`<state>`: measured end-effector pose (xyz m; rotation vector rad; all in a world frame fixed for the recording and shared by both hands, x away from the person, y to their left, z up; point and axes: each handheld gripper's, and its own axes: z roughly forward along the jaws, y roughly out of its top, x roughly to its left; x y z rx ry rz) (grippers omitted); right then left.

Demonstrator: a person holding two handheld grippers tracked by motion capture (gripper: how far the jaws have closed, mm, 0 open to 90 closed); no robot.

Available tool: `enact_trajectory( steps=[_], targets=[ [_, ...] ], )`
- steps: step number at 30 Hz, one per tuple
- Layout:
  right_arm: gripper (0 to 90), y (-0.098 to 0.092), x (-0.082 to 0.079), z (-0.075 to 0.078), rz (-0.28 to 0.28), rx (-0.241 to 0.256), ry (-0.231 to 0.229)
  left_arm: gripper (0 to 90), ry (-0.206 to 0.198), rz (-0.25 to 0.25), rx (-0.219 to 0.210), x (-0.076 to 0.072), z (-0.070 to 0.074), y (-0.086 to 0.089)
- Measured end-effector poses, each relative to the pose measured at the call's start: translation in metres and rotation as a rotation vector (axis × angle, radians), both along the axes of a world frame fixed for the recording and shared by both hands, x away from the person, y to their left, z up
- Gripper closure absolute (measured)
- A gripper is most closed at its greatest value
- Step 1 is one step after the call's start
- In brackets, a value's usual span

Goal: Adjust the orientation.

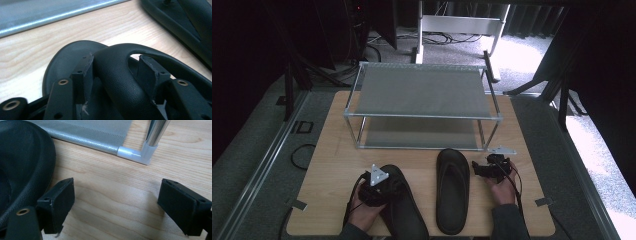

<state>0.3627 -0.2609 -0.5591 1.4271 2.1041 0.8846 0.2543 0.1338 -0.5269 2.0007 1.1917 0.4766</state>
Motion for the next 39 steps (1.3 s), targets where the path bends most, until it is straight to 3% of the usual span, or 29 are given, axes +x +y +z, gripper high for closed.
enact_trajectory(
  steps=[12, 22, 26, 31, 39],
  targets=[
    [13.9, 0.0, 0.0, 0.0, 0.0, 0.0, 0.0, 58.3, -0.047, -0.066, 0.082, 0.027, 0.004, -0.004],
    [13.9, 0.0, 0.0, 0.0, 0.0, 0.0, 0.0, 58.3, -0.06, -0.126, 0.059, 0.042, 0.001, -0.006],
    [13.9, 0.0, 0.0, 0.0, 0.0, 0.0, 0.0, 49.6, -0.056, -0.109, 0.023, 0.039, 0.001, -0.003],
    [13.9, 0.0, 0.0, 0.0, 0.0, 0.0, 0.0, 41.0, -0.017, -0.095, -0.006, 0.03, 0.0, 0.002],
    [13.9, 0.0, 0.0, 0.0, 0.0, 0.0, 0.0, 43.3, 0.035, -0.096, 0.034, 0.016, -0.005, 0.0]
  ],
)
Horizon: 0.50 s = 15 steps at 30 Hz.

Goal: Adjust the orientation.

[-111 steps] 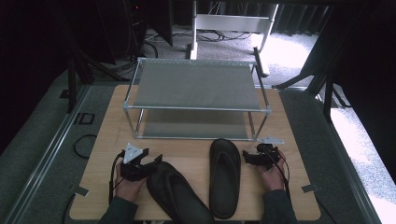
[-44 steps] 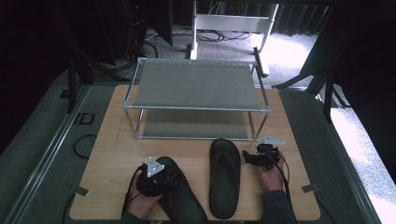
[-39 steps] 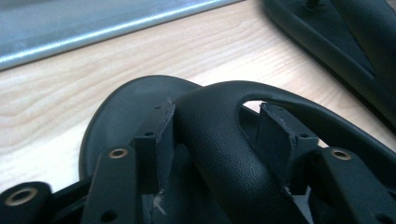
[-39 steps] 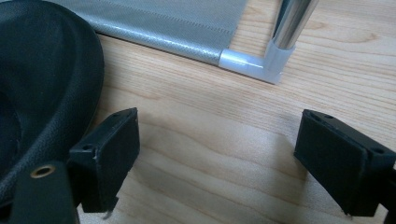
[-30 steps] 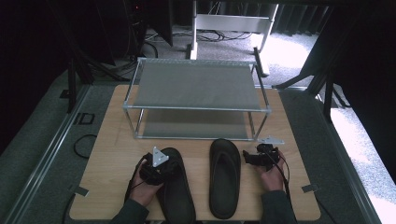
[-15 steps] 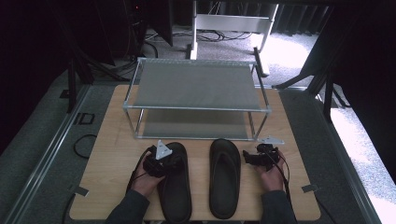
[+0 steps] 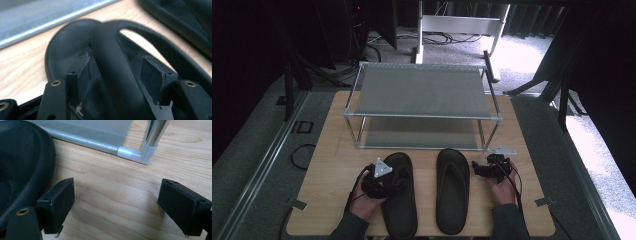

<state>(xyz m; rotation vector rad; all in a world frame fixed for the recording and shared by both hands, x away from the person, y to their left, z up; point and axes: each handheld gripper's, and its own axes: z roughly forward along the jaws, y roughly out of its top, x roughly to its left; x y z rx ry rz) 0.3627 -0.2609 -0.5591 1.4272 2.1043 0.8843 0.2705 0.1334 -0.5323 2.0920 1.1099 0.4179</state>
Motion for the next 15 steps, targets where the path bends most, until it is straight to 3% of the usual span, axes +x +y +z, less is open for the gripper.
enact_trajectory(
  steps=[6, 8, 15],
  targets=[
    [13.9, 0.0, 0.0, 0.0, 0.0, 0.0, 0.0, 55.0, 0.013, -0.014, 0.041, -0.0067, -0.0027, -0.002],
    [13.9, 0.0, 0.0, 0.0, 0.0, 0.0, 0.0, 60.1, 0.016, -0.007, 0.034, -0.0056, -0.0024, 0.0002],
    [13.9, 0.0, 0.0, 0.0, 0.0, 0.0, 0.0, 62.6, 0.013, -0.005, 0.025, -0.0036, -0.0017, 0.0032]
  ],
)
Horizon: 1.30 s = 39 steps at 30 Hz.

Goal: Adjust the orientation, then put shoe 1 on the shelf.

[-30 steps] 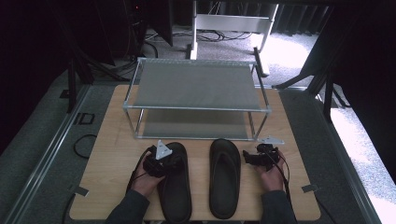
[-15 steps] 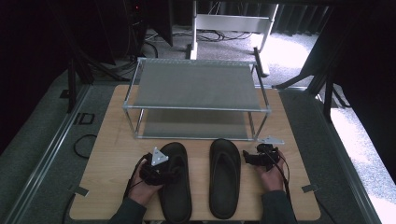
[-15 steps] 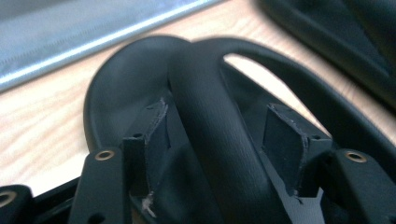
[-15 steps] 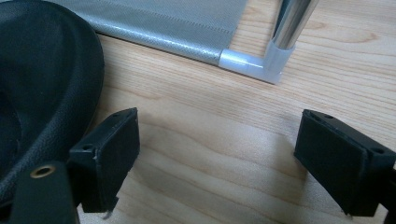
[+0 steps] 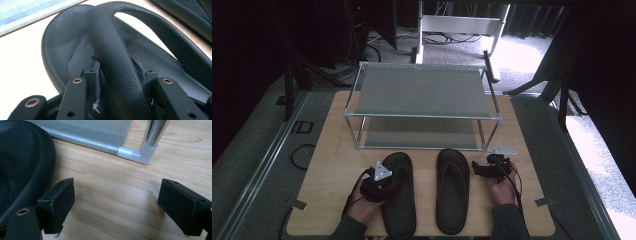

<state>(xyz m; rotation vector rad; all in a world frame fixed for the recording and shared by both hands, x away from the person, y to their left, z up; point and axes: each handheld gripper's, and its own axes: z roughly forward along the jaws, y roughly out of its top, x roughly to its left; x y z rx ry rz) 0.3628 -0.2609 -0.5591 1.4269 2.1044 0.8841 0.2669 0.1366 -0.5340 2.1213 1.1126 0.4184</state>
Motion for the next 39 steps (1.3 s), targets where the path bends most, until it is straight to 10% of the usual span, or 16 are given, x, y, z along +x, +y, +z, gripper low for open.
enact_trajectory(
  steps=[39],
  targets=[
    [13.9, 0.0, 0.0, 0.0, -0.002, 0.001, 0.0, 69.2, -0.128, 0.018, -0.04, 0.032, 0.026, 0.002]
  ],
)
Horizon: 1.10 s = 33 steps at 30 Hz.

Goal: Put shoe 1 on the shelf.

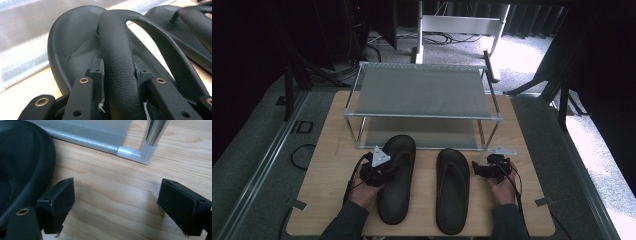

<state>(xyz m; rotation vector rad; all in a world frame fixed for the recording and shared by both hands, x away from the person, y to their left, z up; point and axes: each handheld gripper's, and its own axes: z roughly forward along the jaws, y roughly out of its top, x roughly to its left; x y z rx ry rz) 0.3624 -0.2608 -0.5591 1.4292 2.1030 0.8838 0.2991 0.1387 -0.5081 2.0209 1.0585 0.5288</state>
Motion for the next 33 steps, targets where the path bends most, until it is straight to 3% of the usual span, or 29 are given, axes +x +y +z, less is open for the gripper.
enact_trajectory(
  steps=[5, 15, 19, 28, 33],
  targets=[
    [13.9, 0.0, 0.0, 0.0, 0.0, 0.0, 0.0, 69.2, -0.022, 0.034, -0.006, 0.007, -0.003, -0.004],
    [13.9, 0.0, 0.0, 0.0, 0.0, 0.0, 0.0, 69.4, -0.069, 0.044, -0.032, 0.03, -0.009, -0.014],
    [13.9, 0.0, 0.0, 0.0, 0.0, 0.0, 0.0, 69.4, -0.065, 0.049, -0.038, 0.042, -0.012, -0.016],
    [13.9, 0.0, 0.0, 0.0, 0.0, 0.0, 0.0, 69.6, -0.074, 0.053, -0.02, 0.063, -0.016, -0.02],
    [13.9, 0.0, 0.0, 0.0, -0.001, 0.001, 0.0, 69.8, -0.11, 0.075, 0.017, 0.07, -0.019, -0.025]
  ],
)
